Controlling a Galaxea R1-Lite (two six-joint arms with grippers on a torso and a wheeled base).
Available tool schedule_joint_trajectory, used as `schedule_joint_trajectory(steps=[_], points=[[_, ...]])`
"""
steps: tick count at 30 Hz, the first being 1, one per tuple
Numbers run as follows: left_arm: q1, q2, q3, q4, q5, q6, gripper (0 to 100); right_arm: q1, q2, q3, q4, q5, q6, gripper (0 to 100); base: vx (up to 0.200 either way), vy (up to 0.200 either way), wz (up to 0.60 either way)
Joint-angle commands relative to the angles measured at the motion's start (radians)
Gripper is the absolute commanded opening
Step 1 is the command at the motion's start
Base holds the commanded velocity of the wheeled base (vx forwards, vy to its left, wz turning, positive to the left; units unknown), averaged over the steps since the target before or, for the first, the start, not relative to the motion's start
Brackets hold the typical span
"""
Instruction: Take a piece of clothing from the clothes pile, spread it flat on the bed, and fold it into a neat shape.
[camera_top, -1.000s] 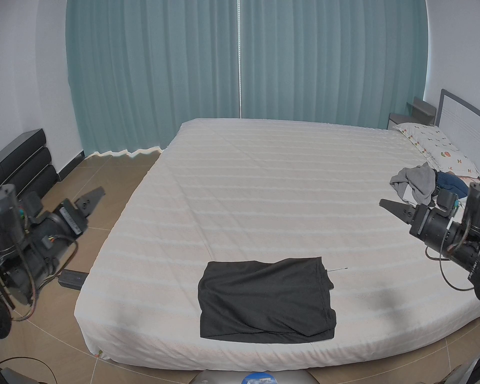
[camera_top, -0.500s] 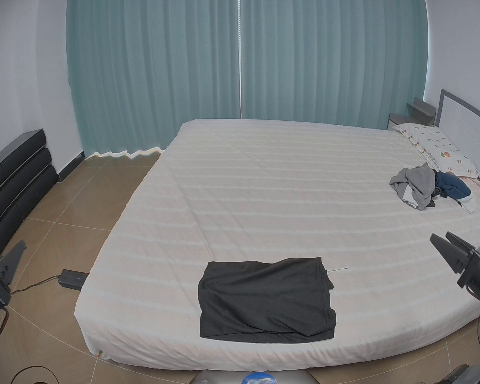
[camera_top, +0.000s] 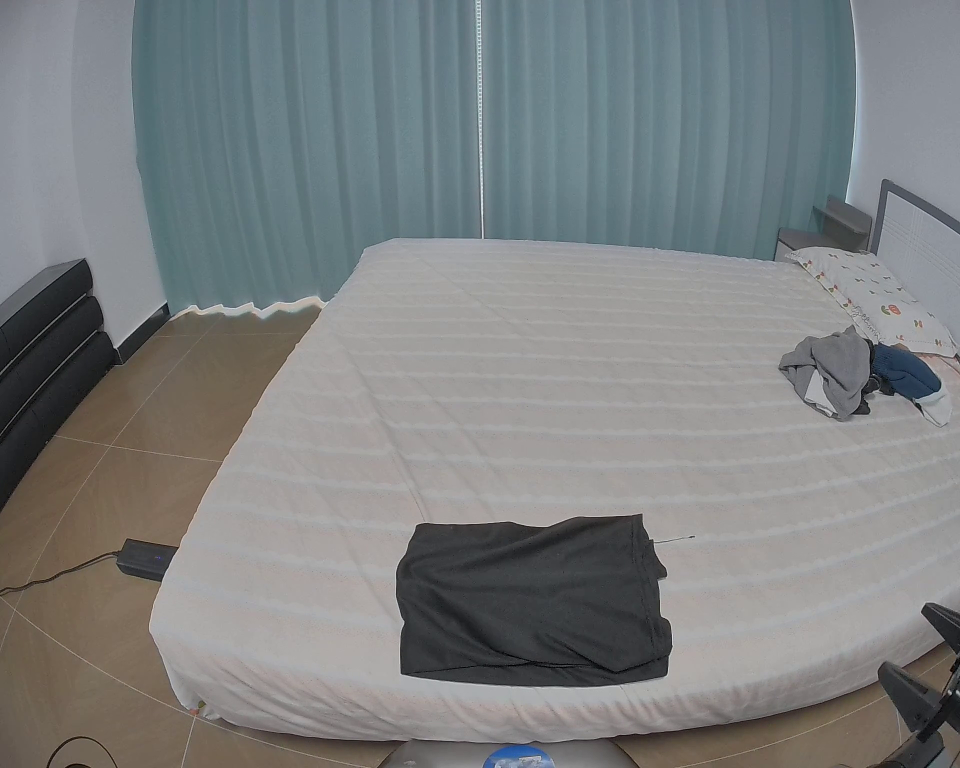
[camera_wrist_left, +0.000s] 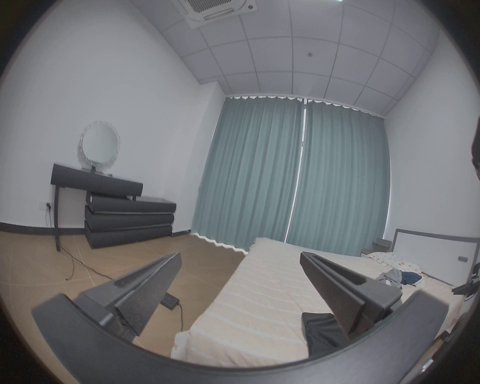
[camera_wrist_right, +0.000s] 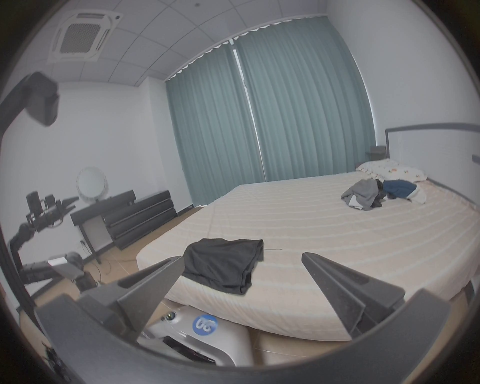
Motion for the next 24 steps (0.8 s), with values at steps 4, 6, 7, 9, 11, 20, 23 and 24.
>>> schedule_joint_trajectory(steps=[4,6,7,9,11,20,23,24], points=[[0.051,-0.110,0.182,-0.118,-0.013,0.048,100,0.011,-0.136,0.074,-0.110,-0.183,-0.141,100,0.000,0.000,0.00],[0.051,-0.110,0.256,-0.258,-0.022,0.080,100,0.011,-0.136,0.152,-0.210,-0.232,-0.169,100,0.000,0.000,0.00],[0.051,-0.110,0.256,-0.258,-0.022,0.080,100,0.011,-0.136,0.152,-0.210,-0.232,-0.169,100,0.000,0.000,0.00],[0.051,-0.110,0.416,-0.460,-0.028,0.211,100,0.011,-0.136,0.236,-0.362,-0.252,-0.229,100,0.000,0.000,0.00],[0.051,-0.110,0.416,-0.431,-0.031,0.223,100,0.010,-0.135,0.236,-0.362,-0.258,-0.232,100,0.000,0.000,0.00],[0.051,-0.110,0.416,-0.203,-0.108,0.204,100,-0.016,-0.139,0.235,-0.214,-0.287,-0.226,100,0.000,0.000,0.00],[0.051,-0.110,0.416,-0.210,-0.133,0.206,100,-0.092,-0.213,0.233,-0.213,-0.272,-0.233,100,0.000,0.000,0.00],[0.051,-0.110,0.416,-0.207,-0.163,0.214,100,-0.096,-0.238,0.233,-0.211,-0.235,-0.226,100,0.000,0.000,0.00]])
